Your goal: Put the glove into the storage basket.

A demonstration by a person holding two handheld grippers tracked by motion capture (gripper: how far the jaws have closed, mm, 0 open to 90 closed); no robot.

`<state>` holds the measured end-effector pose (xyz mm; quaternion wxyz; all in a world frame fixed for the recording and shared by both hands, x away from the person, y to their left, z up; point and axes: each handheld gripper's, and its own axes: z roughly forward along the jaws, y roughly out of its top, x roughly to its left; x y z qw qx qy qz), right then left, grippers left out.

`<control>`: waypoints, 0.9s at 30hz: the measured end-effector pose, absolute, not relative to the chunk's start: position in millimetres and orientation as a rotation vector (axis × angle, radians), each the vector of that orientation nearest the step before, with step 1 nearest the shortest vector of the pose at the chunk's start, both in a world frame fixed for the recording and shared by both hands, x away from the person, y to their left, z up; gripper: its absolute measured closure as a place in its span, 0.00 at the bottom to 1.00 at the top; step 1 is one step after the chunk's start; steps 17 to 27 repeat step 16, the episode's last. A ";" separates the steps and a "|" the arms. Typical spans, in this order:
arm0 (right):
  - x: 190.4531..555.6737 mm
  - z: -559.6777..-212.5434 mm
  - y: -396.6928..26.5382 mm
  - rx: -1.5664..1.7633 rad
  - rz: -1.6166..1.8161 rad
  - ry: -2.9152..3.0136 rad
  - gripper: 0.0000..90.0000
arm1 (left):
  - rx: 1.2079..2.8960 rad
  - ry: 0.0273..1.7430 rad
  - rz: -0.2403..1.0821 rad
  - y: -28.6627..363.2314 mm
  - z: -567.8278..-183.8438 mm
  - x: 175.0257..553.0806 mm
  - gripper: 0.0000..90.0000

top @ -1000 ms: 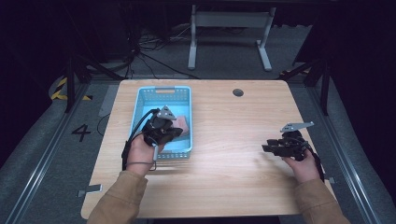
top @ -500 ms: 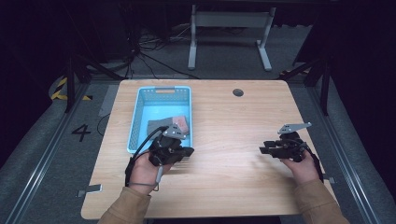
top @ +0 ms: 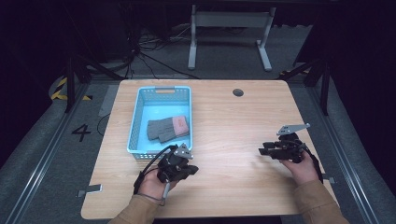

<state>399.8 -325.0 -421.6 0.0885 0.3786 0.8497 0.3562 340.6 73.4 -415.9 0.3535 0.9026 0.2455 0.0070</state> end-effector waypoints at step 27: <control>398.3 -430.2 -324.0 1.138 1.010 2.536 0.66 | 2.435 0.560 0.003 51.2 -446.7 341.1 0.84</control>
